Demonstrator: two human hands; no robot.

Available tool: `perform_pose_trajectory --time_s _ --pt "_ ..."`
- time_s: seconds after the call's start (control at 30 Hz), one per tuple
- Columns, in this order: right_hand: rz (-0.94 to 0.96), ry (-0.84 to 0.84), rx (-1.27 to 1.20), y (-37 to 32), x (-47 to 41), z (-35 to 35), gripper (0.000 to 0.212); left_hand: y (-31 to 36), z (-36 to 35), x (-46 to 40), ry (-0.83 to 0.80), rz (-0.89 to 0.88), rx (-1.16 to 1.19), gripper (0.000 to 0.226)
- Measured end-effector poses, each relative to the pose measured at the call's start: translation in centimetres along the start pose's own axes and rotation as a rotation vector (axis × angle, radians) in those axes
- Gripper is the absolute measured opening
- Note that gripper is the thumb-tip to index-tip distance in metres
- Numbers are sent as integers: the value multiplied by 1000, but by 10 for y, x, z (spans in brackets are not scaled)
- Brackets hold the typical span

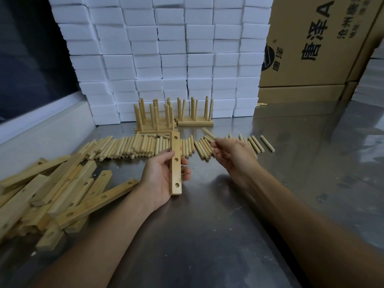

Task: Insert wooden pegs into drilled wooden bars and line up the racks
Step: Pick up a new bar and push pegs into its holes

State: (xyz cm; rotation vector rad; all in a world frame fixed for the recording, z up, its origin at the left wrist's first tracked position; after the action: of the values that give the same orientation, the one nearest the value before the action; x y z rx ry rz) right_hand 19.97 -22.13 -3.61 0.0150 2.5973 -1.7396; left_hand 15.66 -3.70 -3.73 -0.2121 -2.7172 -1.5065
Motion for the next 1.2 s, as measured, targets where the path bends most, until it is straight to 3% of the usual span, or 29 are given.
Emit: perform_pose_trajectory --time_s 0.07,0.17,0.3,0.5,0.67,1.03,1.2 --pt "2 2 -18 2 1 -3 9 0 0 -1 4 3 -1 26" --pt "-6 46 -36 4 1 -8 27 -1 1 -1 -1 2 -1 26" --pt "7 25 158 4 4 -10 42 -1 2 -2 -16 -13 -11 27" --pt "293 22 391 7 9 -12 16 -2 3 -4 -52 -53 -66 27" --pt "557 -11 629 10 13 -19 17 -4 2 -5 -89 -113 -176 34" --pt "679 -73 656 11 15 -25 19 -6 -1 -4 -108 -175 -347 35" --pt "779 -77 821 9 17 -23 21 -7 -2 -2 -44 -239 -523 45"
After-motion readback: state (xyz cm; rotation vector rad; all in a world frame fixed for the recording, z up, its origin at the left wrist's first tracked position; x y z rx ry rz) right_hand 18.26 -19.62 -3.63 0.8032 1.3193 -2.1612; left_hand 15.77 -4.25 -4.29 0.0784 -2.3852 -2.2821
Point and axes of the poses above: each hand's wrist, its own x-axis away from the middle knuckle, its own z-axis out of the back of the hand, y = z × x, the point moved 1 cm from there along -x, towards the middle knuckle, and after that the axes turned 2 degrees about z, right-handed, at the moved point
